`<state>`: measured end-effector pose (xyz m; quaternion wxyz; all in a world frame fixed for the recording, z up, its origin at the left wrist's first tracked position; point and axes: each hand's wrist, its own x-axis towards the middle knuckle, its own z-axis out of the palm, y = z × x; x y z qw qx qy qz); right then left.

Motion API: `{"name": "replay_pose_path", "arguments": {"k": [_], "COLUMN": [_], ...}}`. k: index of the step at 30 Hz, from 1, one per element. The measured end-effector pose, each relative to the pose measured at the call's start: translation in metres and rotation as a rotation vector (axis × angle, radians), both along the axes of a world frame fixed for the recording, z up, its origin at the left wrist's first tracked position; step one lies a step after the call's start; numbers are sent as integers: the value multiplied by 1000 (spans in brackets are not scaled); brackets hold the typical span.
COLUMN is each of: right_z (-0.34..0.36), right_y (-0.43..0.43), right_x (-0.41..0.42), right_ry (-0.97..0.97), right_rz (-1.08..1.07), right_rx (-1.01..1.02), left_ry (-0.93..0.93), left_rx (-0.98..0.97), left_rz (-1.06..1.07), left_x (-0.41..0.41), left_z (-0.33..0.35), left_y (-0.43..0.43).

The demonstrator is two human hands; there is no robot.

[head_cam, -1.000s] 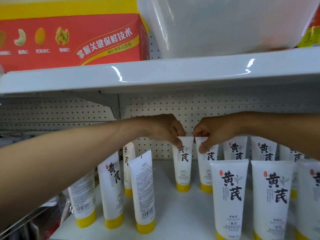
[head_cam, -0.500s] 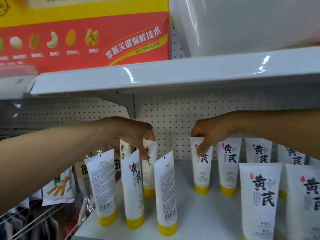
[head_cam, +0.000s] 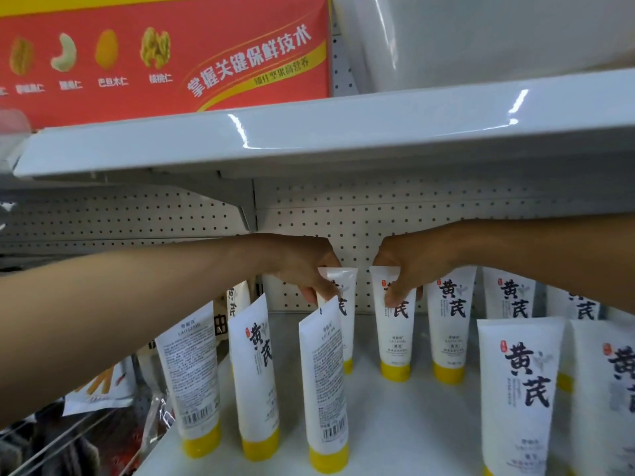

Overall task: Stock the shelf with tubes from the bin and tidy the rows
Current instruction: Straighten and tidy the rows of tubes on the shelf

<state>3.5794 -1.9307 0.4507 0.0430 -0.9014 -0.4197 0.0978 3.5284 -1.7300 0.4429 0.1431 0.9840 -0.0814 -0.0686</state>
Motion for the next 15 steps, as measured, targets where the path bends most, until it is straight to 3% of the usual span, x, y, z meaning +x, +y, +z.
{"name": "replay_pose_path", "arguments": {"k": [15], "right_z": [-3], "right_y": [0], "right_x": [4], "right_ry": [-12], "right_rz": [9], "right_rx": [3], "left_ry": [-7], "left_rx": [-67], "left_rz": [-21], "left_x": [-2], "left_z": [0], "left_y": [-15]}}
